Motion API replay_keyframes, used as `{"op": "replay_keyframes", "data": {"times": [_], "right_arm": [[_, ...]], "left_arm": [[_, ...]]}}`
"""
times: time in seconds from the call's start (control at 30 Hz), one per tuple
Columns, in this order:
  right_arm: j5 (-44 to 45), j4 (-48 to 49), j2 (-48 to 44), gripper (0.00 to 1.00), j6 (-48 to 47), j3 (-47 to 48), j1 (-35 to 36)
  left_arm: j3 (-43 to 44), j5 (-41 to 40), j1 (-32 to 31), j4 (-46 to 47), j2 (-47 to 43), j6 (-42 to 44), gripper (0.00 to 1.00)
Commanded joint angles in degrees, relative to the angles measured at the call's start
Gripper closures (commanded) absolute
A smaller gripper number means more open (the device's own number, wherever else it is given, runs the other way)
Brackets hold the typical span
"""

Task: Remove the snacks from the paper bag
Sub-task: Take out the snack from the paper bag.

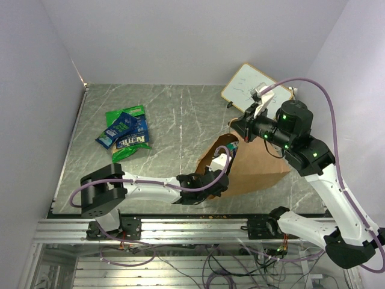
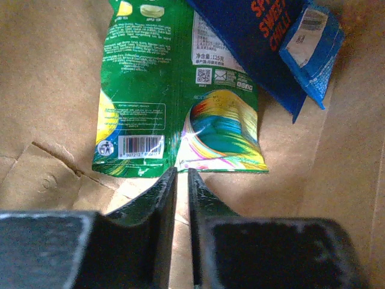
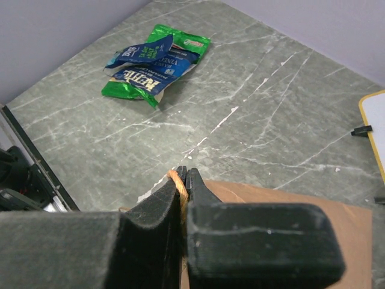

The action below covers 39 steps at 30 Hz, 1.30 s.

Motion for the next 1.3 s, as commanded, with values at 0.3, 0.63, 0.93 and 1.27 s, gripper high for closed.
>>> {"op": "replay_keyframes", "data": {"times": [0.3,0.63,0.93,1.27], "right_arm": [[-0.9,1.6,-3.7,1.00,-3.3,0.3,0.2],[-1.6,-0.1,-3.9,1.00,-4.0,1.8,0.2],[-0.9,-0.8,-4.8,1.00,-4.2,1.8,0.2],[-1.0,-0.6,-4.8,1.00,-4.4,1.3,0.2]], "left_arm": [[-5.2,11.3,4.6,14.5,-4.3,2.0,0.47],[4.9,7.7,5.8,8.6,6.3,4.8,0.38],[12.9,0.4,6.3,-2.5,11.3,6.7,0.13],[15.2,1.7,6.9,-7.2,16.8,6.4,0.13]]}}
